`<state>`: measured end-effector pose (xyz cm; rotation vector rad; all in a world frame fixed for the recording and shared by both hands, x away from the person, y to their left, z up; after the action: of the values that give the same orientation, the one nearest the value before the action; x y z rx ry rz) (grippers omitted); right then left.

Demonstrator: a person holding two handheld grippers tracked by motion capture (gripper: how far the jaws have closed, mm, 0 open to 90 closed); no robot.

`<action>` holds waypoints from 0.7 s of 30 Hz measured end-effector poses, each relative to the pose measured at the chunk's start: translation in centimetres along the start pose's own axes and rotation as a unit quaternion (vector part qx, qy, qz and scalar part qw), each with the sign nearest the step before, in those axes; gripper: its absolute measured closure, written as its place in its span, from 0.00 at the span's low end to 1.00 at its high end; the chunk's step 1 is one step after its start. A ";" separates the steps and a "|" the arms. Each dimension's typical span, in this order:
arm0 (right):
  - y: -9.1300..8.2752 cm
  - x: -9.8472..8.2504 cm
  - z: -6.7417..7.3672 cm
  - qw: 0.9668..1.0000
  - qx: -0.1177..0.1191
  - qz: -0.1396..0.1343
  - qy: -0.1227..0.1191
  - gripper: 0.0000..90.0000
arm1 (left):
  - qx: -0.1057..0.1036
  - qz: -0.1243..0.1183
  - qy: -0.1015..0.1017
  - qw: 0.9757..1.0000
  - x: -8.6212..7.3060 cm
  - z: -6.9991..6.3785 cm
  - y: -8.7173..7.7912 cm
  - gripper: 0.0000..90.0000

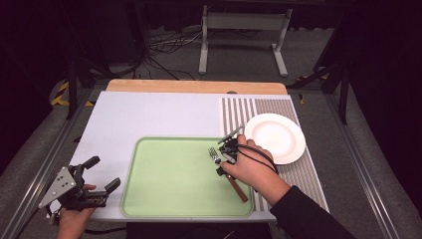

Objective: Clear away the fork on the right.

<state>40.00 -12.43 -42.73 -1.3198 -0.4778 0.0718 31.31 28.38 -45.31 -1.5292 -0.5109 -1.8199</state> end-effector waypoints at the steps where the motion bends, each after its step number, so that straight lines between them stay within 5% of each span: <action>1: -0.1 0.2 0.2 1.000 0.007 -0.016 -0.019 0.43 | 0.000 0.000 0.000 1.000 0.0 0.0 0.0 0.00; 3: -0.1 0.2 0.3 0.999 0.013 -0.023 -0.032 0.41 | 0.000 0.000 0.000 1.000 0.0 0.0 0.0 0.00; 8: -0.4 0.9 0.8 0.990 0.062 -0.082 -0.094 0.42 | 0.001 -0.002 -0.001 1.000 0.0 0.0 0.0 0.00; 14: -0.7 1.3 0.9 0.983 0.065 -0.091 -0.144 0.67 | 0.001 -0.002 -0.002 1.000 0.0 0.0 0.0 0.00; 21: -0.3 1.5 0.7 0.982 0.054 -0.065 -0.167 0.97 | 0.000 -0.001 0.000 1.000 0.0 0.0 0.0 0.00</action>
<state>41.04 -11.38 -41.91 -1.1710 -0.8323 0.2097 31.34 28.36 -45.33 -1.5288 -0.5129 -1.8203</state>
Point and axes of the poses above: each handheld gripper's, and its own axes: y roughly forward along the jaws, x roughly out of its top, z roughly to its left, the point moved 3 cm from there along y, roughly forward along the jaws, and after that the axes turned 14 degrees about y, right-handed, at the moved point
